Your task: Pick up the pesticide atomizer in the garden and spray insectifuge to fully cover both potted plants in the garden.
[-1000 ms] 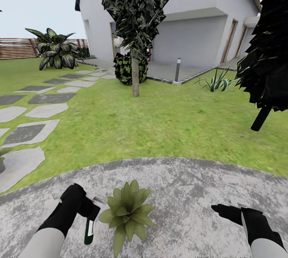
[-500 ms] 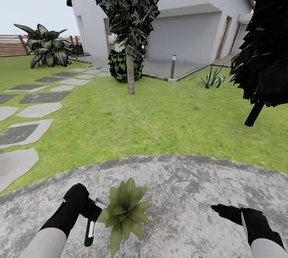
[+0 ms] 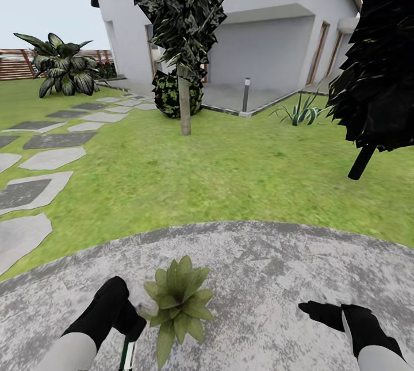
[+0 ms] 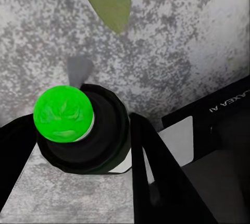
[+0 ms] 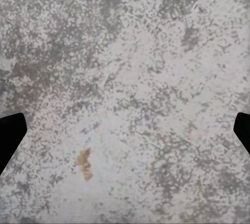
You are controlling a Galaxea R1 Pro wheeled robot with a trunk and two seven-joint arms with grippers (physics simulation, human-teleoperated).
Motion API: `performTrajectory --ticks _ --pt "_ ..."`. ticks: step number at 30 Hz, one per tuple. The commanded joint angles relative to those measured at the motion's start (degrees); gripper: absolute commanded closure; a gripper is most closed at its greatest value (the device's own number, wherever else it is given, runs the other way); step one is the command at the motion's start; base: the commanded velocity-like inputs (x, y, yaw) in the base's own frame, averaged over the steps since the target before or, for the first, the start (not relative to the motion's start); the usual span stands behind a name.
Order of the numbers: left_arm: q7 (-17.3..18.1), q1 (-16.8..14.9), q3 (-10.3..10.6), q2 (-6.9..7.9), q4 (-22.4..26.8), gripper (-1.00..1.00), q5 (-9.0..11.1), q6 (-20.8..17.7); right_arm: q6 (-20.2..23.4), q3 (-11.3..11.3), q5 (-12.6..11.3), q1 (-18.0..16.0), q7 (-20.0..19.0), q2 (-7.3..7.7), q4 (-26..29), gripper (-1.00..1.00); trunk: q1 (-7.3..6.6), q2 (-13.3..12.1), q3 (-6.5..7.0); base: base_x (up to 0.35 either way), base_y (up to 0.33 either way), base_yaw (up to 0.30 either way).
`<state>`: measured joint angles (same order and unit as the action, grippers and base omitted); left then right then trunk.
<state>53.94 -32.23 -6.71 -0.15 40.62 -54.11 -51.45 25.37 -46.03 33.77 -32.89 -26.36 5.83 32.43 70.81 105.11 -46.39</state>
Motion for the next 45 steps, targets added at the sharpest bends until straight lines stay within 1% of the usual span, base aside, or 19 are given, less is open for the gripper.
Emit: performTrajectory --ticks 1,8,18,25,32,38,45 --pt "0.55 -0.03 -0.16 -0.03 0.08 1.0 -0.47 -0.23 0.12 -0.37 0.6 -0.07 -0.54 -0.04 0.1 -1.0 -0.01 0.03 -0.05 0.0 0.0 0.0" --pt "0.55 -0.03 -0.23 -0.03 0.15 1.0 -0.47 -0.23 0.12 -0.37 0.6 -0.07 -0.54 -0.03 0.09 -1.0 -0.01 0.03 -0.05 0.219 0.0 0.0" --pt "0.55 -0.03 -0.19 -0.03 0.13 1.0 -0.47 -0.23 0.2 -0.37 0.59 -0.07 -0.67 -0.03 0.09 -1.0 -0.01 0.03 -0.05 0.038 0.0 0.0" --pt "0.55 -0.03 -0.23 -0.03 0.08 1.0 -0.47 -0.23 0.21 -0.33 0.64 -0.07 -0.76 -0.15 0.05 -1.0 -0.01 0.03 -0.07 0.189 0.0 0.0" --pt "0.55 -0.03 -0.23 -0.03 0.04 1.0 -0.47 -0.23 0.21 -0.37 0.61 -0.07 -0.8 -0.12 0.04 -1.0 -0.01 0.03 -0.32 0.021 0.0 0.127" --pt "0.55 -0.03 -0.17 -0.03 -2.45 1.0 -0.47 -0.23 0.21 -0.37 0.6 -0.07 -0.77 -0.12 0.08 -1.0 -0.01 0.03 -0.63 0.001 0.0 0.196" --pt "0.55 -0.03 -0.15 -0.03 -2.64 1.0 -0.5 -0.23 0.21 -0.37 0.6 -0.07 -0.6 -0.12 0.09 -1.0 -0.01 0.03 -1.05 0.0 0.0 -0.02"
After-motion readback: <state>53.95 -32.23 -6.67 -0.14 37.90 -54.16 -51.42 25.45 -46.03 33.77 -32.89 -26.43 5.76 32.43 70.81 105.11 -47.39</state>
